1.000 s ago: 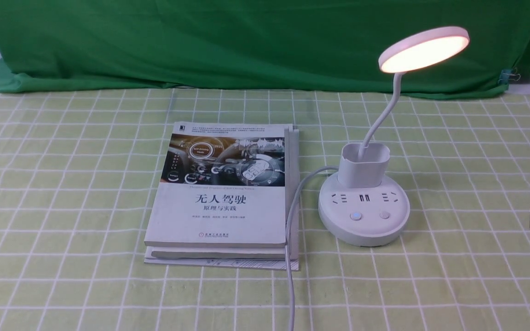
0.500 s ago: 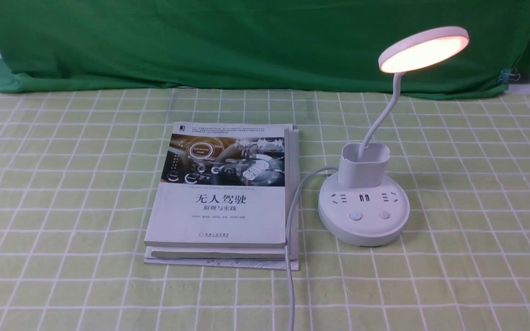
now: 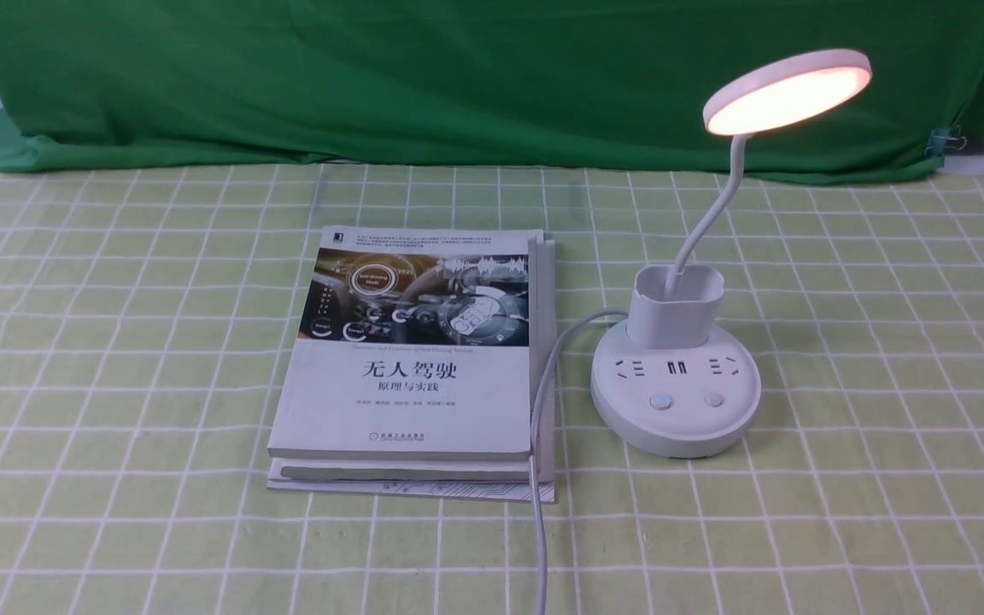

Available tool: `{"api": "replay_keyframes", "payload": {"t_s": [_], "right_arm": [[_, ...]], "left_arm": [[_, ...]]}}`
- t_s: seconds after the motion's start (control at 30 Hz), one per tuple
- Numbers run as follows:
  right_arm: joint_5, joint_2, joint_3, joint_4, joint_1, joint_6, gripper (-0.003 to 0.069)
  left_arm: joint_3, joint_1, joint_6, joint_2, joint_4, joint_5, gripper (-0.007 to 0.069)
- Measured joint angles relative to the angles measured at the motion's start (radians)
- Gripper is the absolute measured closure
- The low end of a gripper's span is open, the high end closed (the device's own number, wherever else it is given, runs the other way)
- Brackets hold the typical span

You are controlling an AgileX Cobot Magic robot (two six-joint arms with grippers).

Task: Turn on the table lamp on the green coffee tablecloth with your hand.

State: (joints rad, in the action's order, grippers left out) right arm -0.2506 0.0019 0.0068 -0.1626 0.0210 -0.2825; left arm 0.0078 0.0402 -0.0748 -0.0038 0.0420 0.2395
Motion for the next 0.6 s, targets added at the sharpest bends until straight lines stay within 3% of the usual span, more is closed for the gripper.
{"api": "replay_keyframes", "payload": {"t_s": [0.6], "right_arm": [[0.0, 0.0, 0.0, 0.0, 0.0, 0.0, 0.0599]], "left_arm": [[0.0, 0.0, 0.0, 0.0, 0.0, 0.0, 0.0622]]}}
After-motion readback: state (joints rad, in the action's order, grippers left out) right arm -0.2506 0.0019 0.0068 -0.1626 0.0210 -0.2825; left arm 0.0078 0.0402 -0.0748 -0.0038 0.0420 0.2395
